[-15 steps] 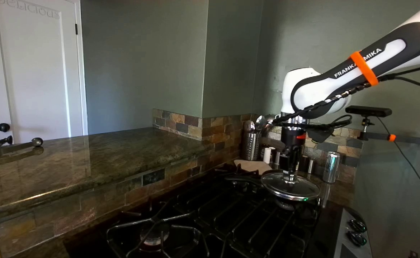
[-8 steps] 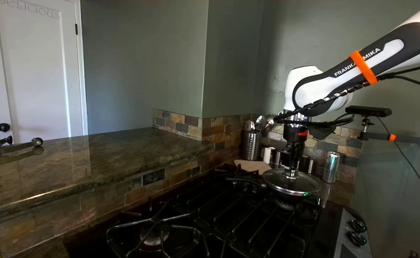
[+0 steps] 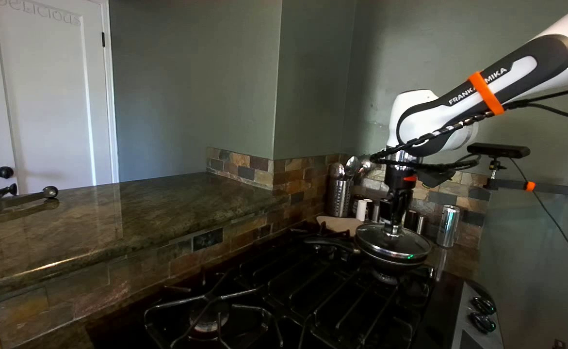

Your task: Move the pan downwards and put the lid on it

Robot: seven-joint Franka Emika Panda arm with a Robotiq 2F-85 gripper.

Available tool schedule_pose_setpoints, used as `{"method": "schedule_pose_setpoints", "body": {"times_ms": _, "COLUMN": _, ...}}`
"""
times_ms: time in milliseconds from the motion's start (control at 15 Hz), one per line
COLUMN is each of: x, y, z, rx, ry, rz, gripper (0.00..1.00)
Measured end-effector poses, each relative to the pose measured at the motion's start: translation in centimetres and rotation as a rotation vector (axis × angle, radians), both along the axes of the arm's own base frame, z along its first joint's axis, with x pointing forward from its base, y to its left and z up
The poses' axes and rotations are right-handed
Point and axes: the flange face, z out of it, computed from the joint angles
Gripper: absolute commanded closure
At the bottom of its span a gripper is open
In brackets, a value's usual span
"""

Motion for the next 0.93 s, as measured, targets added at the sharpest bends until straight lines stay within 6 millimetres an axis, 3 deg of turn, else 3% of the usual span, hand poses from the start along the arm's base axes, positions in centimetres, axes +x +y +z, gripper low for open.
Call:
{"method": "schedule_pose_setpoints", "body": {"times_ms": 467, "x": -0.1, "y": -1.7, "z": -0.5, "rx": -0.015, "ry": -0.024, "rz": -0.033, "gripper": 0.77}}
{"method": "schedule_pose_setpoints", "body": {"times_ms": 933, "x": 0.4, "y": -2.0, "z": -1.5, "rx": -0.017, "ry": -0.029, "rz": -0.058, "gripper": 0.77}}
